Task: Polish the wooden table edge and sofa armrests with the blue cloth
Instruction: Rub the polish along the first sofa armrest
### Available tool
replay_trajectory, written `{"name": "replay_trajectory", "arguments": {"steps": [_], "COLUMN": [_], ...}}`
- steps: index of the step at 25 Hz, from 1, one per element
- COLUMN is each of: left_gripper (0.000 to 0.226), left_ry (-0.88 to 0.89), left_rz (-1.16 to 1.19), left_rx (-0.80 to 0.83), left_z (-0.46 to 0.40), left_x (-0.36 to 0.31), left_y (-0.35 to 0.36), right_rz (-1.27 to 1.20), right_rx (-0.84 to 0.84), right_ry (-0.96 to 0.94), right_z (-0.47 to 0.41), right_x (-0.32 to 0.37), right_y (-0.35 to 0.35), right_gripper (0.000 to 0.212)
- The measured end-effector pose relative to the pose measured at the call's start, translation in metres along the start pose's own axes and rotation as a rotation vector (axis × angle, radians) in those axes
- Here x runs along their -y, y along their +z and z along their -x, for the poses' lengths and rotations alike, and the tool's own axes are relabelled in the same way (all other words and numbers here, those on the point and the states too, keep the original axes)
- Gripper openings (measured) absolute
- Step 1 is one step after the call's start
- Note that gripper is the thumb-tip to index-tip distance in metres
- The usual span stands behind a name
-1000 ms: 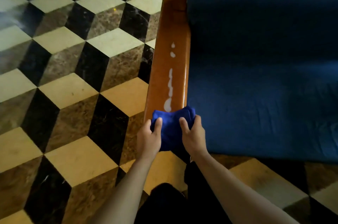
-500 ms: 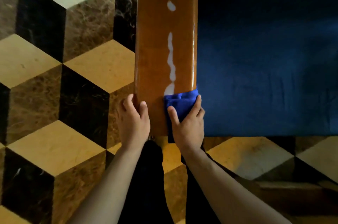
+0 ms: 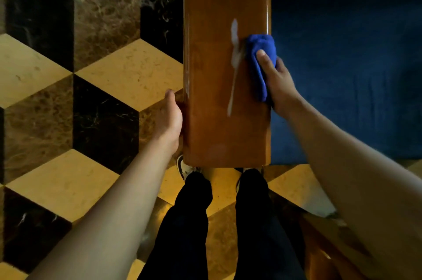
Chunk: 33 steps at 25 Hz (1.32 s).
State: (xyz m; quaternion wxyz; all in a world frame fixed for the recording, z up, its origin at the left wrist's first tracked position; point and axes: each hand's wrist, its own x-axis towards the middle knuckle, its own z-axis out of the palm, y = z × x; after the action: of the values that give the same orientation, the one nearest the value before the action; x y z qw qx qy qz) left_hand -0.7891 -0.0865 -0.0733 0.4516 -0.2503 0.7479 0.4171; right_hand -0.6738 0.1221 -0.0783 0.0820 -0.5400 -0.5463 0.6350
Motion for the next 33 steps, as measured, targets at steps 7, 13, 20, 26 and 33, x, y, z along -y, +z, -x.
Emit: {"name": "replay_trajectory", "arguments": {"steps": [7,13,20,26,33], "left_gripper": [0.086,0.077,0.082,0.080,0.063], "left_ry": [-0.017,-0.065,-0.023,0.073,0.273], "left_rz": [-0.005,0.050,0.028,-0.012,-0.139], "left_rx": [0.067,0.113,0.062,0.051,0.082], "left_z": [0.004,0.005,-0.016,-0.015,-0.002], "left_x": [0.002,0.002,-0.017,-0.025,-0.040], "left_y": [-0.025,-0.036,-0.057,-0.052,0.000], "right_rz": [0.960,1.367,1.387,1.354,1.244], "right_rx": [-0.099,0.190,0.048,0.029,-0.224], "right_ry": [-0.382,-0.876,-0.724,-0.709,-0.371], "right_z": [0.118,0.141,0.060,0.101,0.101], "right_x": [-0.079,-0.072,0.003,-0.027,-0.040], "right_y": [0.010,0.083,0.144,0.122,0.086], "right_gripper": [0.076,0.070,0.078,0.078,0.112]}}
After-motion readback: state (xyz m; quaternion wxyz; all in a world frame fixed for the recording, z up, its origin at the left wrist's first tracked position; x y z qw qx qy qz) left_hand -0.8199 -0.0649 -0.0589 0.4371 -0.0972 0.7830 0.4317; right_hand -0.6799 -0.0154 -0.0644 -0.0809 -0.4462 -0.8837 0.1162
